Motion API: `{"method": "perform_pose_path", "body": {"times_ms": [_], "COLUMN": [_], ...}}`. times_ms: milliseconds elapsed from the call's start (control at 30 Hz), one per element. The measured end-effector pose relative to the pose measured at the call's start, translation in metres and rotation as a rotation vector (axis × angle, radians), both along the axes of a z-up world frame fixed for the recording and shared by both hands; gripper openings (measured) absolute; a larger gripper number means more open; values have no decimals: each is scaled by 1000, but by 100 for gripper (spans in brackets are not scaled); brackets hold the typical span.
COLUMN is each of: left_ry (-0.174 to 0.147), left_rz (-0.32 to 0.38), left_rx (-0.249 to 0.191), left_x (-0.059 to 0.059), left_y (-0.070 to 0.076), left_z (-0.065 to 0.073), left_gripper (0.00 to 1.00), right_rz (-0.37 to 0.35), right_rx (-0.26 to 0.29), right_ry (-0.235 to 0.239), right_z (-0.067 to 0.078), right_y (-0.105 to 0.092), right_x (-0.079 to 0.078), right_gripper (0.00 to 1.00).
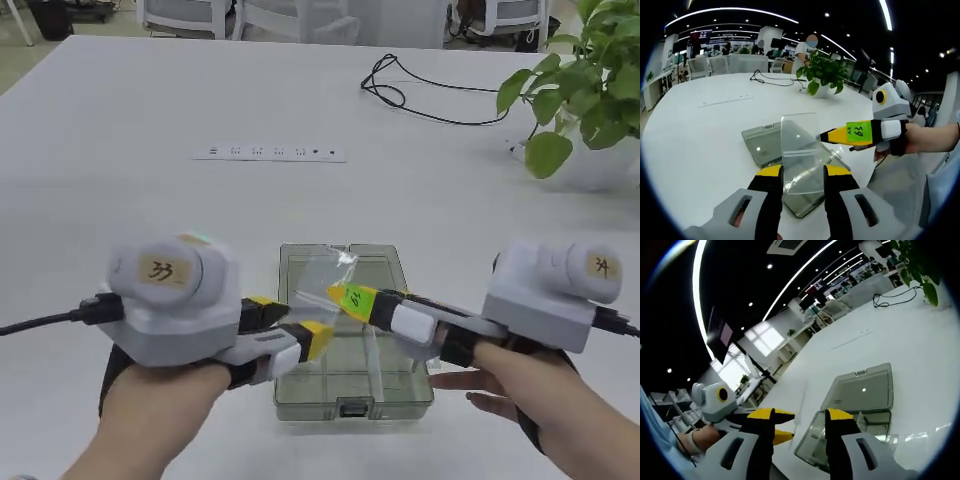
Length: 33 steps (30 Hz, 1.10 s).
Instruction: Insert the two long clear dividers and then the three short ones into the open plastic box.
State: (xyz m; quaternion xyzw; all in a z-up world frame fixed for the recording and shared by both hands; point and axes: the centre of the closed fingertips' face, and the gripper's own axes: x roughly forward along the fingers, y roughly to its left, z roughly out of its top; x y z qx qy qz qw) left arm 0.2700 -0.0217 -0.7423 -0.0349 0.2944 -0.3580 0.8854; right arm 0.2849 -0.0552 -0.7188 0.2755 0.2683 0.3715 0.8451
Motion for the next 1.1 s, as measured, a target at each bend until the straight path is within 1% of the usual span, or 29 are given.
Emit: {"method": "perform_pose_path", "body": {"times_ms": [67,100,167,300,433,467,533,567,700,800,900,1033,1100], "left_ry": [4,4,4,-2,-4,-10,-13,-18,-18,-21,-33,-31,-30], "left_rz": [0,0,6,1,-1,-4,-11,-14,-16,-22,-25,-20,-20], "left_rx": [-1,-2,-13,-11,-19,-21,-19,-15,-21,-17,-5,-10,-10], "left_x": [-1,-1,-1,-1,0,0,-1,-1,-1,-2,-3,-2,-2], "left_y": [-1,-1,-2,-4,-6,-7,-9,-10,-11,-12,-12,-12,-12], "left_z": [-2,-2,-1,1,3,4,5,5,5,5,5,5,5], "left_gripper": [30,30,30,30,30,30,30,30,30,30,30,30,30], "right_rz": [8,10,8,13,12,14,15,13,10,9,8,-1,-8], "right_rx": [14,18,24,35,44,51,49,42,43,36,36,40,37], "right_ry": [29,35,53,90,107,118,115,114,118,117,118,120,119], "right_z": [-1,-1,-3,-6,-7,-7,-6,-7,-7,-7,-7,-6,-6], "right_y": [3,4,4,6,7,8,8,8,6,6,5,4,3], "right_x": [-2,-2,-2,-3,-4,-4,-4,-4,-5,-5,-5,-4,-2], "right_gripper": [33,30,28,20,13,12,8,8,8,7,7,8,10]}}
